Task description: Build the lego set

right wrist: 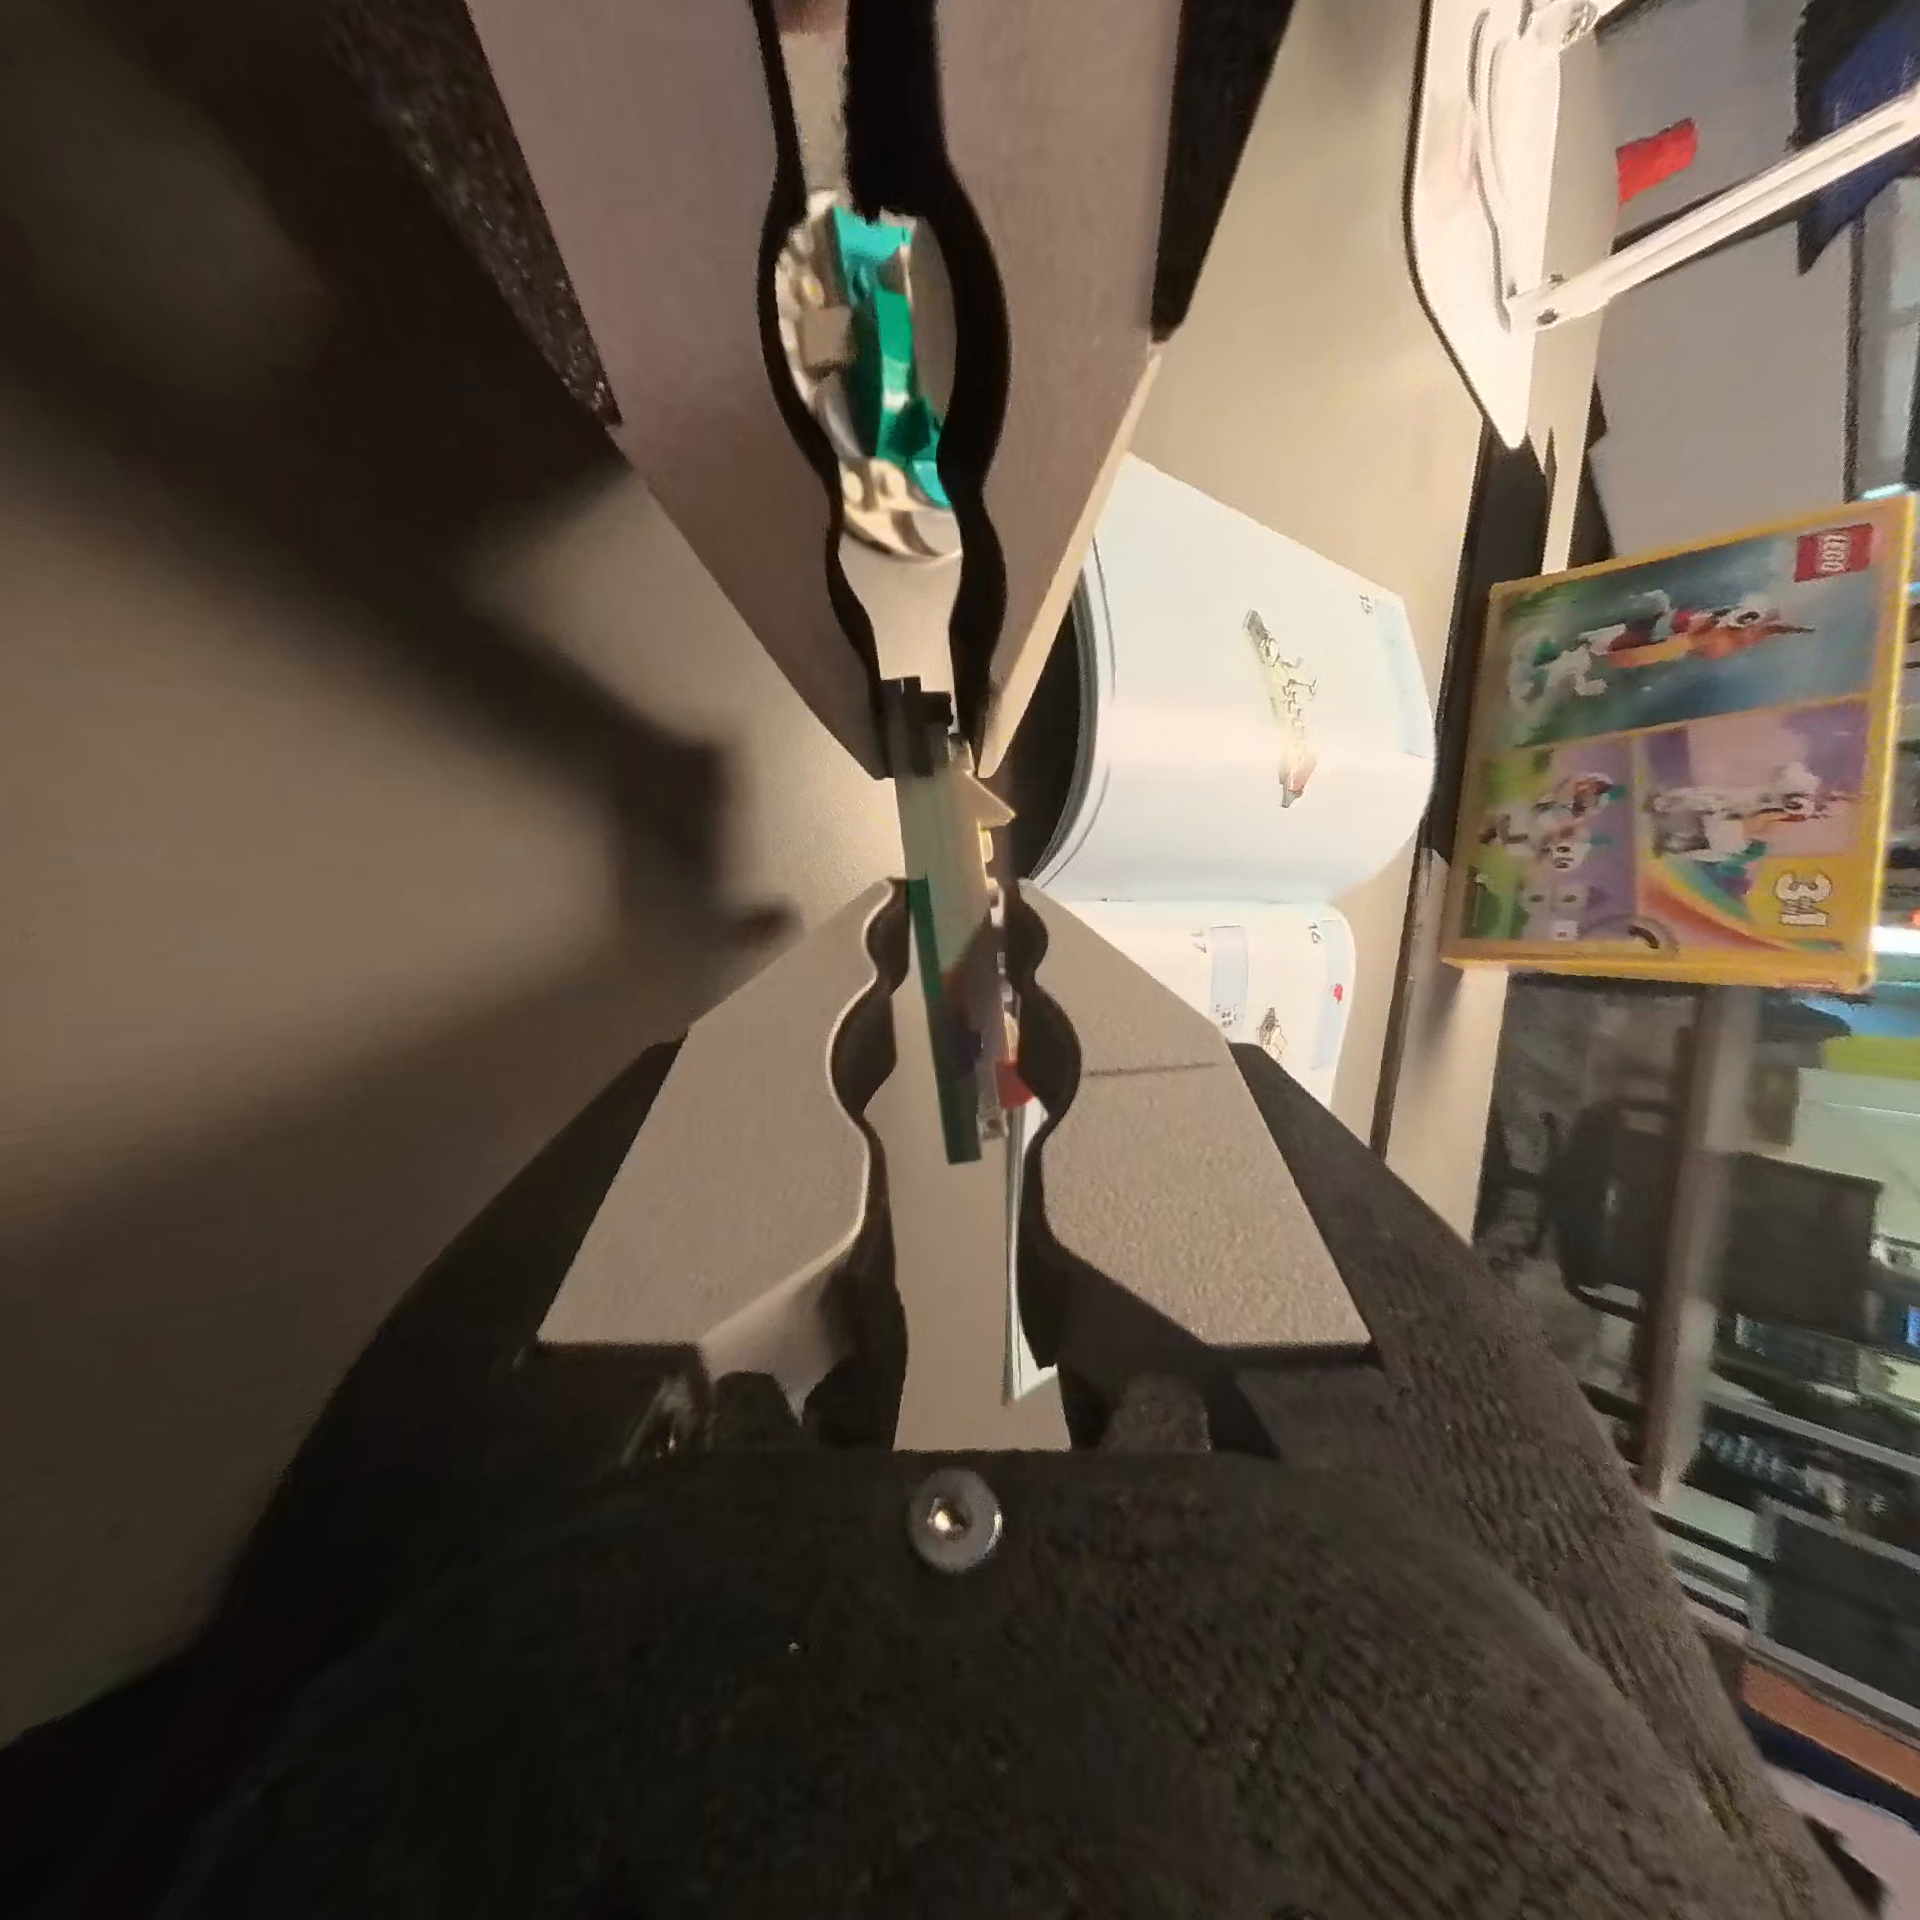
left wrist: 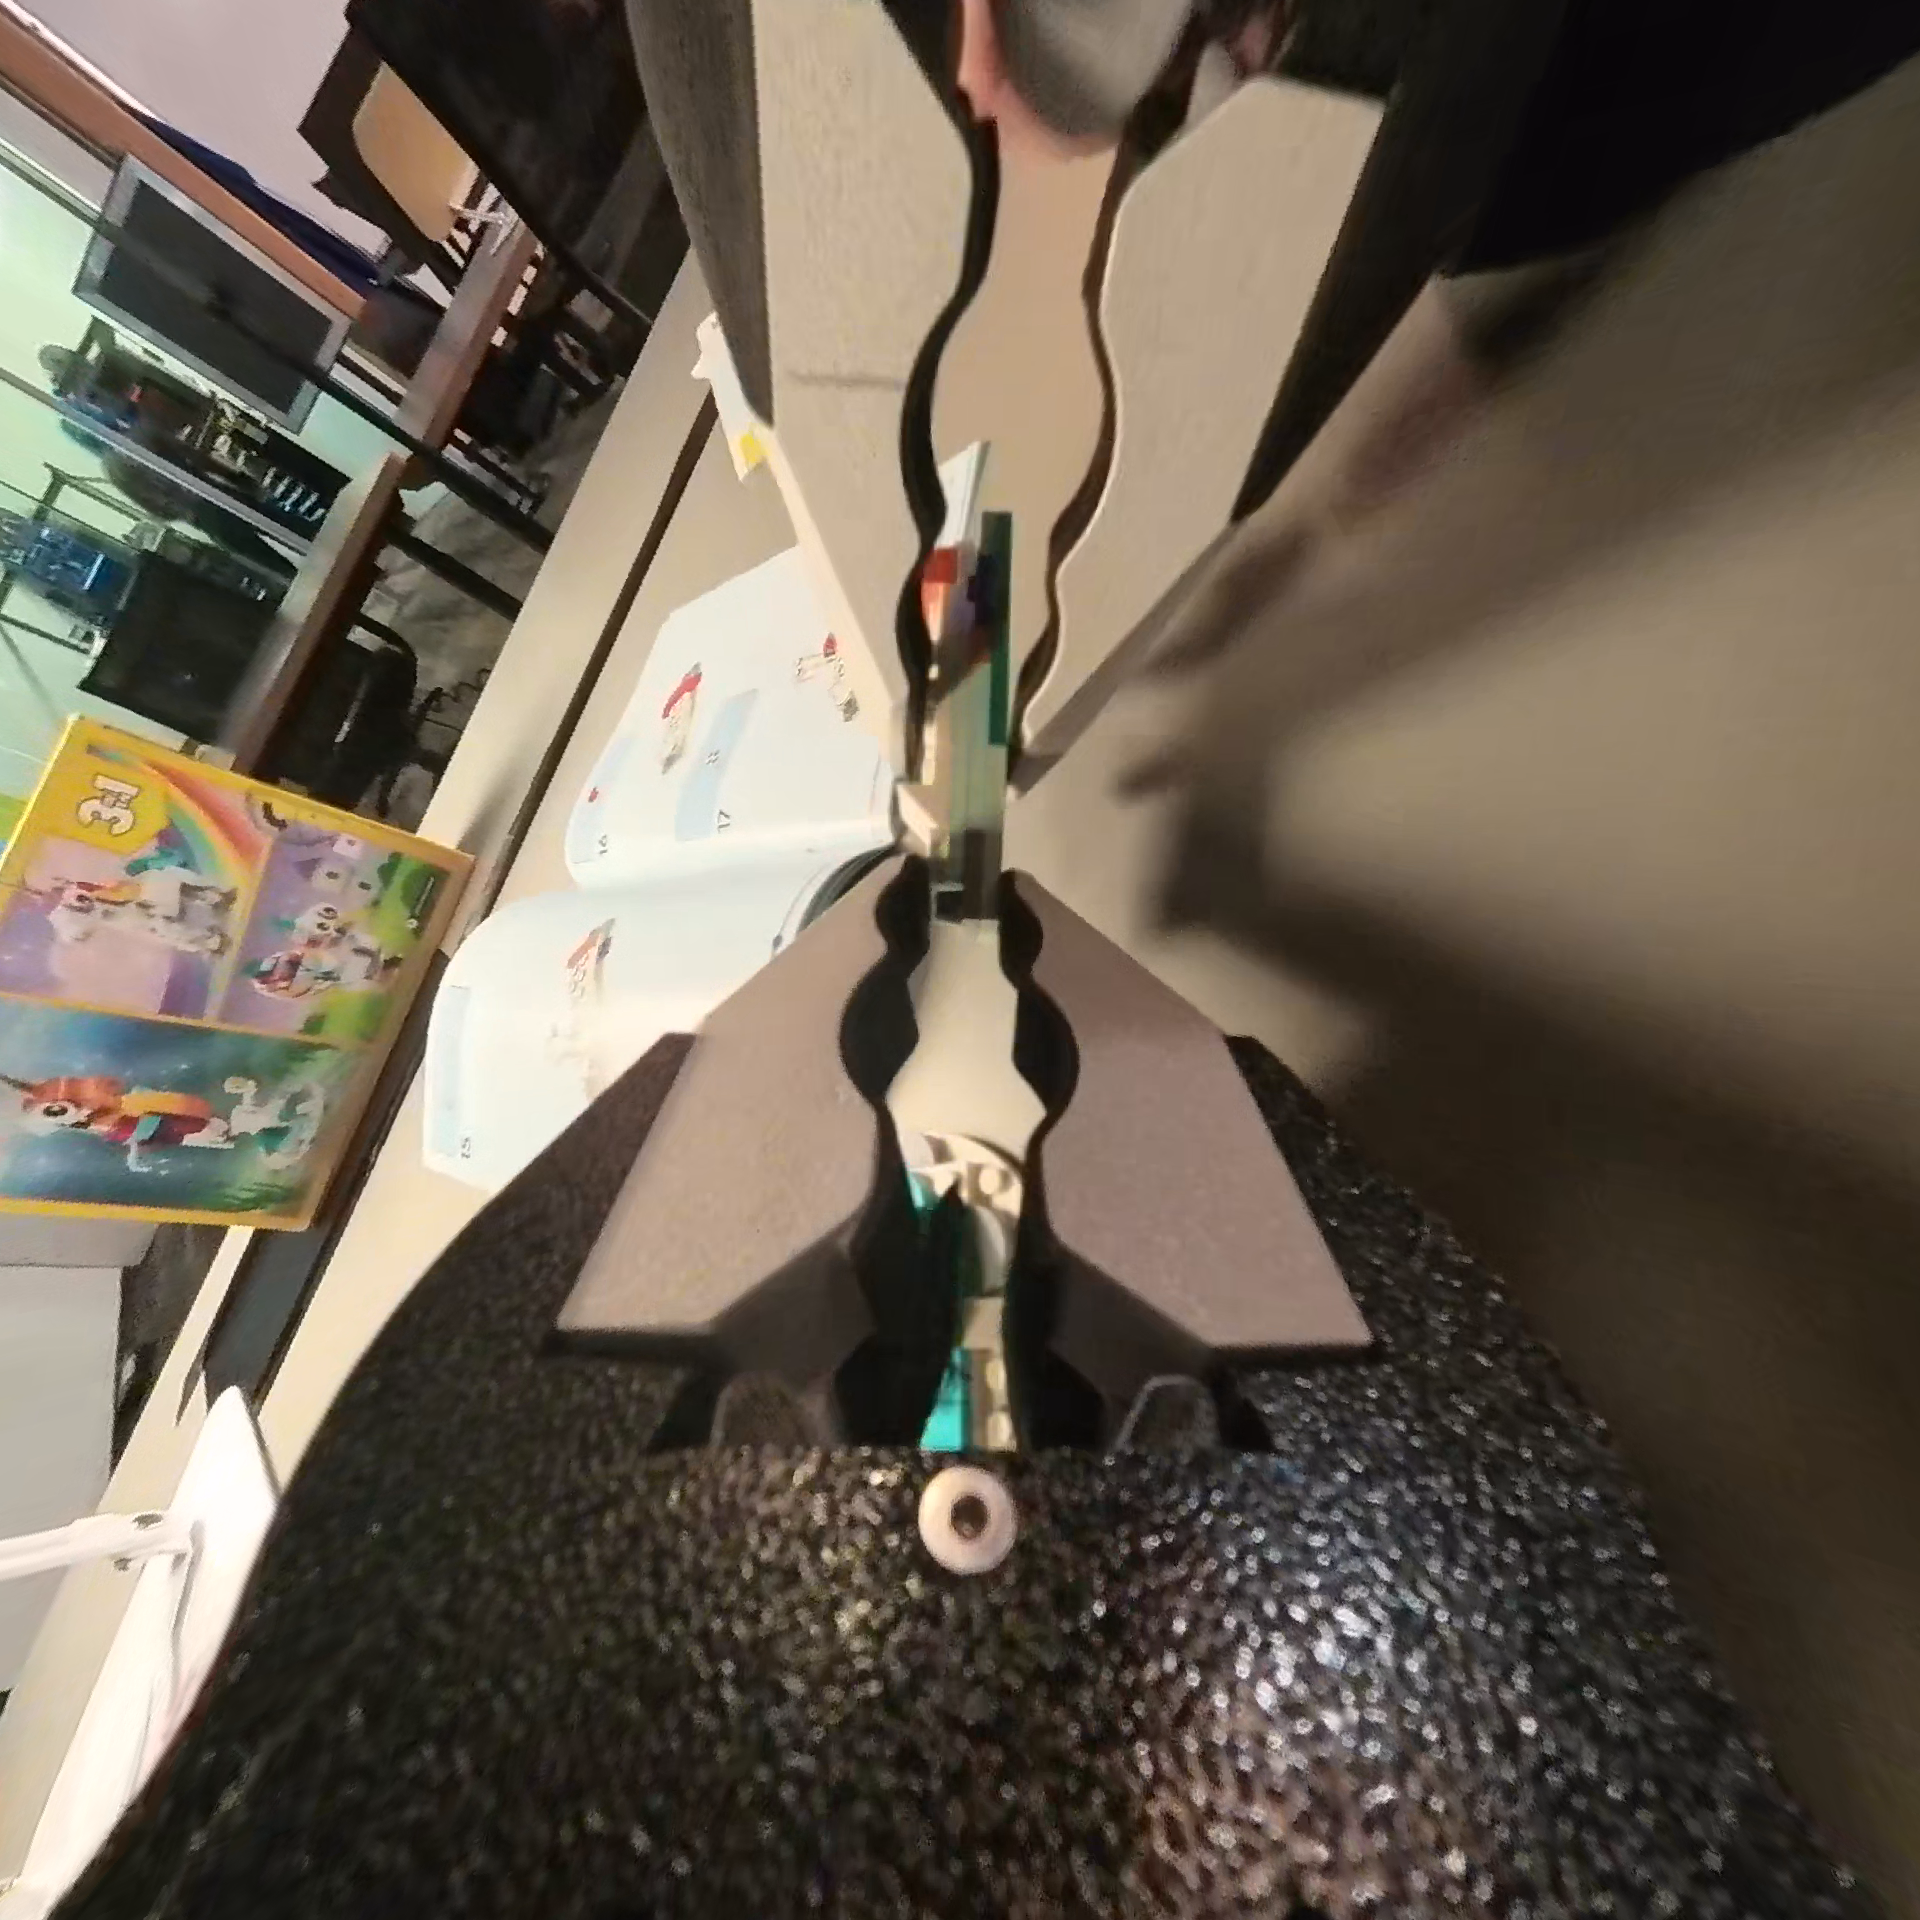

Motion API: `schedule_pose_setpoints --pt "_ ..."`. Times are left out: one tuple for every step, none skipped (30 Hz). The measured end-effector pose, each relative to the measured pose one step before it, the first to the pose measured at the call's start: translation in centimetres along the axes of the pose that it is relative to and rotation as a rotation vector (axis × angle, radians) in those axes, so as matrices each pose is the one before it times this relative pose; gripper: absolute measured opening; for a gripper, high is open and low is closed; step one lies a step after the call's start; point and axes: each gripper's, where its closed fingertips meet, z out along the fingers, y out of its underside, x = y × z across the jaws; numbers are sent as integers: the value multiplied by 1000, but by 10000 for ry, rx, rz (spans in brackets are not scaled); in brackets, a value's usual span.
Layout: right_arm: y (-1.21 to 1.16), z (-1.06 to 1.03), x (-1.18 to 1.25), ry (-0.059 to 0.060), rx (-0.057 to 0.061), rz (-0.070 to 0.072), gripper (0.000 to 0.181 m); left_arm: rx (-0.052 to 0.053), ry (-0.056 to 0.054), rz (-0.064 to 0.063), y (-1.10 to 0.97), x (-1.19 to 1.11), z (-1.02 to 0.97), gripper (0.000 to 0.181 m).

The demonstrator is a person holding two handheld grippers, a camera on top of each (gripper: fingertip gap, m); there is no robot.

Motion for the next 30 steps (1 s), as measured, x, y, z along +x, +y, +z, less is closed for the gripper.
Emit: schedule_pose_setpoints --pt "83 59 -40 13 -65 -53 15 -1 16 -23 -36 24 29 11" --pt "41 31 -5 3 -18 22 15 1 5 -16 9 -23 41 11" --pt "-16 3 52 5 30 100 14 43 -13 -1 -32 -68 -9 11" --pt "-49 -35 32 -40 50 114 14 55 -22 -26 -55 -120 -50 11" --pt "-78 -76 71 -16 74 95 14 71 -1 -18 -80 -91 -69 11" --pt "-94 -105 65 -17 68 49 14 101 -57 117 -108 -105 -110 10" --pt "-28 -77 -66 -72 9 -5 14 52 -57 252 -105 -39 -98 10" --pt "32 -16 -106 -77 -41 -26 14 -33 -26 416 -42 101 -53 10" --pt "78 50 -182 -84 -59 -63 14 -81 -70 503 21 130 16 11" --pt "76 98 -228 -71 -36 -77 14 -84 -36 475 69 214 43 11" --pt "10 94 -108 10 17 -75 14 -55 -56 378 66 156 27 11" --pt "-39 68 -56 37 21 -105 14 -19 -71 201 64 50 -12 11" --pt "-56 16 -14 75 5 -199 14 22 21 -35 44 50 -20 11" --pt "-88 -30 98 150 34 -180 14 116 69 -318 -19 -16 -47 11" --pt "-139 -38 131 142 86 -90 13 194 80 -459 -29 -120 -86 11" --pt "-191 -40 89 92 135 -18 13 201 82 -519 -53 -200 -161 11" --pt "-139 -21 -11 7 86 -5 13 166 107 -470 -92 -173 -177 13" --pt "-20 4 13 25 -8 -38 13 131 47 -357 -116 -215 -159 22" --pt "10 13 29 32 -16 -37 13 50 -5 -151 -6 -210 -104 25" --pt "-32 -8 -52 -39 15 26 13 11 55 85 58 24 -56 25" --pt "-71 -13 -29 -30 54 62 13 23 -2 210 6 85 -38 24" --pt "-34 -31 5 -25 38 47 13 2 -44 247 -7 80 -43 24" --pt "-6 -39 14 -5 13 -1 13 18 31 222 -86 188 -24 22" --pt "-21 -47 26 5 13 -21 13 42 -23 177 -131 110 -22 20" --pt "-38 -45 -16 -16 27 -9 13 1 -11 162 -91 82 12 17" --pt "35 -41 64 26 -10 -4 13 -19 -69 143 -68 -29 22 12" --pt "88 6 7 -8 -41 -19 13 -42 -84 86 8 -59 74 12" --pt "102 45 -66 -38 -53 2 13 -59 -15 61 46 60 109 11" --pt "89 76 -79 -20 -53 -38 13 -117 27 81 95 73 94 11" --pt "59 76 -165 -50 -35 -54 13 -124 77 17 97 112 76 11"
